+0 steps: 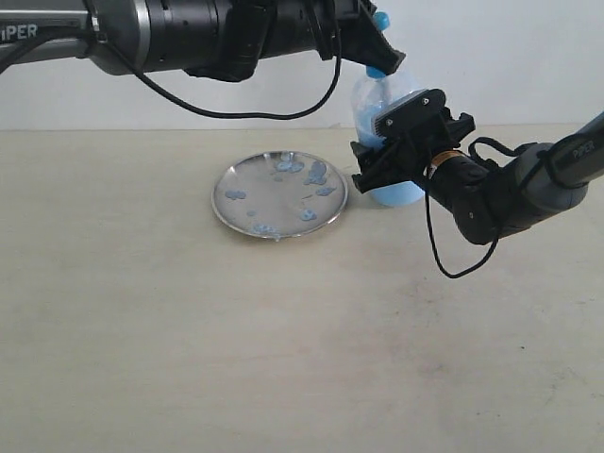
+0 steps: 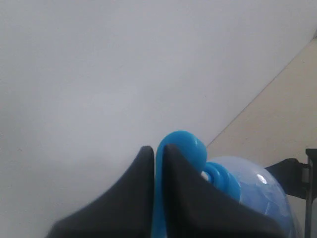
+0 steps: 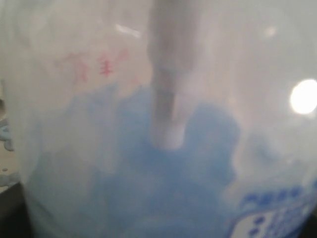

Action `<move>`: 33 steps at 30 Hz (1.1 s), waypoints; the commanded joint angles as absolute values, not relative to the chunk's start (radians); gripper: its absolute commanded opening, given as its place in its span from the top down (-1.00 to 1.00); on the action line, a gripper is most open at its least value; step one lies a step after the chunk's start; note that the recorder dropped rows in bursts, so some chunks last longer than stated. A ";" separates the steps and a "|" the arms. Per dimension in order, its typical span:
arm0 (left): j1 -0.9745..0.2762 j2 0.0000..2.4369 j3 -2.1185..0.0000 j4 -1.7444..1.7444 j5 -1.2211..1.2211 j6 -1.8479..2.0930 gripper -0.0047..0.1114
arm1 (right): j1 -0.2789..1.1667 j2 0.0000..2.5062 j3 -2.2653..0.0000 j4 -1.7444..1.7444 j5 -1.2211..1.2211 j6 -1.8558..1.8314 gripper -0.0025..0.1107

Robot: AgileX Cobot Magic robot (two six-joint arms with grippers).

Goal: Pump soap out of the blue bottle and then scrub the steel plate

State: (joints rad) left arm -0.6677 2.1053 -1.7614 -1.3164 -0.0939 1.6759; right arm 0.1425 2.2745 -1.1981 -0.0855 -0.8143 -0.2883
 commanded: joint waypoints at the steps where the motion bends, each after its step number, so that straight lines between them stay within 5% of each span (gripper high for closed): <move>1: -0.671 2.108 -1.788 -1.318 -0.109 1.654 0.84 | 0.139 2.293 -1.190 -0.095 -0.729 -0.331 0.96; 33: -0.671 2.233 -1.811 -1.373 -0.052 1.619 0.84 | 0.139 2.293 -1.190 -0.112 -0.725 -0.320 0.96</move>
State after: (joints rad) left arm -0.6677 2.1877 -1.8550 -1.3527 -0.0968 1.6259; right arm 0.1425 2.2745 -1.1981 -0.0929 -0.8104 -0.2863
